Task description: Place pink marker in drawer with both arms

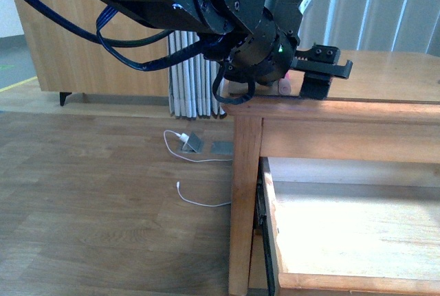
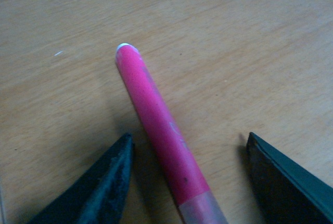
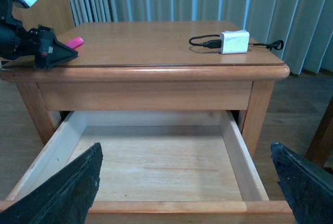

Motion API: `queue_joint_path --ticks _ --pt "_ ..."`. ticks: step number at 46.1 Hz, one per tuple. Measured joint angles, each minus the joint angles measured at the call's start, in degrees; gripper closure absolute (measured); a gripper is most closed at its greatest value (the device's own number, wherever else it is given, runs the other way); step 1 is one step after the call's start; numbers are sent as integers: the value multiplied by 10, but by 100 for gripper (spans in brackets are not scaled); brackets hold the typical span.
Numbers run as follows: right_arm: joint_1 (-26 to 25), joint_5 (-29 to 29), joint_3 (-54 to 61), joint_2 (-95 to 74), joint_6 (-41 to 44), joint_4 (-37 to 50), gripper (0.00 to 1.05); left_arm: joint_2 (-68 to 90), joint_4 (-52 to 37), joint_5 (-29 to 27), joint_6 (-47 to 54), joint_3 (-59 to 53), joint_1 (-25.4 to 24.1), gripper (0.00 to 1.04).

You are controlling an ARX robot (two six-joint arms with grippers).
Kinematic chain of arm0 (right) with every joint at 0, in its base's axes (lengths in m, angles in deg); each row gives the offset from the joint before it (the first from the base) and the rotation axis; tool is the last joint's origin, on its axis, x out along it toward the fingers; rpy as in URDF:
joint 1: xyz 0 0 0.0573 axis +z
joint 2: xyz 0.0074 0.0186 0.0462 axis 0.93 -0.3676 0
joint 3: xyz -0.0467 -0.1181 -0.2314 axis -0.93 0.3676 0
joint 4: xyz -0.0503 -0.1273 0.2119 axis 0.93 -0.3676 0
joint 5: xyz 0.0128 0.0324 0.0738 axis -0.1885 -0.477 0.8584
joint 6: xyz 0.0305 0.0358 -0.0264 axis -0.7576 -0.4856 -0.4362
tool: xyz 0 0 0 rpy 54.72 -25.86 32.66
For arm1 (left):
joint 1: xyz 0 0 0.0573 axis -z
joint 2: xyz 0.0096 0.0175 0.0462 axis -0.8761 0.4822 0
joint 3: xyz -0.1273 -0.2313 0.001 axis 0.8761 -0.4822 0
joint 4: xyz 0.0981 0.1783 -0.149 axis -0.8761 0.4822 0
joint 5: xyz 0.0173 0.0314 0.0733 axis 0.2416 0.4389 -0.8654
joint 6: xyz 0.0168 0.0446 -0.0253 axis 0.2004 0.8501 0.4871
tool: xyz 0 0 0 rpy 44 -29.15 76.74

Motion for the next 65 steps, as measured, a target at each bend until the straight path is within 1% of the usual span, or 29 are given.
queue_joint_path --ticks 2,5,10,11,13,16,29,35,38,45,58,65 --pt "0 0 0 0 0 0 8 0 0 -5 2 0 -1 43" --pt "0 0 0 0 0 0 8 0 0 -13 3 -1 -3 57" --pt "0 0 0 0 0 0 8 -3 -1 -14 6 -5 -7 75" --pt "0 0 0 0 0 0 8 -4 -1 -14 6 -6 -8 77" --pt "0 0 0 0 0 0 8 -6 -3 -13 6 -9 -10 84" --pt "0 0 0 0 0 0 8 -9 -5 -13 6 -14 -12 89" --pt "0 0 0 0 0 0 8 -38 -20 -24 5 -57 -15 90" --pt "0 0 0 0 0 0 8 -61 -31 -16 5 -87 -20 90" --pt "0 0 0 0 0 0 8 -75 -37 -1 6 -106 -23 90" --pt "0 0 0 0 0 0 8 -121 -43 59 12 -160 -32 90" --pt "0 0 0 0 0 0 8 -215 -61 213 57 -249 -42 90" --pt "0 0 0 0 0 0 8 -230 -61 259 80 -277 -39 90"
